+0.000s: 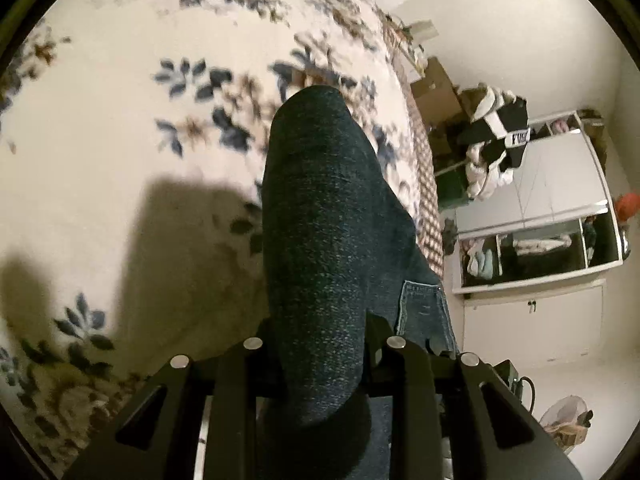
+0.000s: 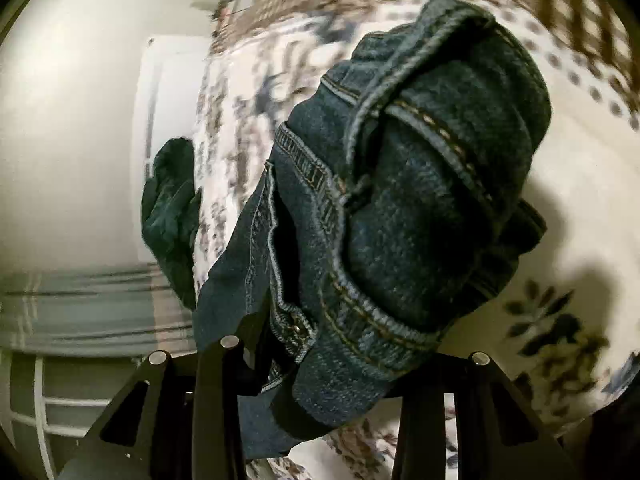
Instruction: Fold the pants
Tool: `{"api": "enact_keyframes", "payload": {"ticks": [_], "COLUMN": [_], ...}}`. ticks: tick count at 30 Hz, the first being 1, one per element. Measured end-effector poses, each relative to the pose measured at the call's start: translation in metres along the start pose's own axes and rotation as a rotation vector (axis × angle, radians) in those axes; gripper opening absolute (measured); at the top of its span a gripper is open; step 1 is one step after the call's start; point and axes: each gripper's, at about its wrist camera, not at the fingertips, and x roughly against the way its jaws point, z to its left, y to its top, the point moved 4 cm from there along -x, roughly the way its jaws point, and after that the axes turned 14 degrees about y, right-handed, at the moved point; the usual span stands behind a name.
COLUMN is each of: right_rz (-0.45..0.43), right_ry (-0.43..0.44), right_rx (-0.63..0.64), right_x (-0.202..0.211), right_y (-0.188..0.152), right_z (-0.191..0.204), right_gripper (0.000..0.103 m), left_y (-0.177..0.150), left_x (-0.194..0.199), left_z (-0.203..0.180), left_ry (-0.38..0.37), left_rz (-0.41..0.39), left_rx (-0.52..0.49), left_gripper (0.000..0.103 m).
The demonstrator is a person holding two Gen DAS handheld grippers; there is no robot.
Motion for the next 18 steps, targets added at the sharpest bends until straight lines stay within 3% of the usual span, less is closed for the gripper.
{"api": "enact_keyframes", "payload": {"ticks": [5, 8, 14, 18], "right_rz": [0.023, 0.031, 0.03, 0.027], "right_ry": [0.046, 0.078, 0.124, 0.125], "right_rx": [0.059, 0.087, 0.168, 0.202], "right_x": [-0.019, -0.043, -0.136, -0.199], "right_y": [-0.006, 0.012, 0.056, 0.082], "right_z": [0.041, 0.079, 0.128, 0.141], "right_gripper": [0.04, 0.04, 0.04, 0.04], "left_y": [0.039, 0.077, 0.178, 0.237], "left_x": [0.023, 0.032, 0.027, 0.009], "left_z": [0.0, -0.002, 0.007, 0.022], "left_ry": [-0.011, -0.014, -0.013, 0.006], "left_rz": [-0.061, -0.106, -0.18, -0.187], "left_rx": [0.022, 0.018, 0.005, -0.01], "left_gripper": [0.022, 0.022, 0.022, 0.022]}}
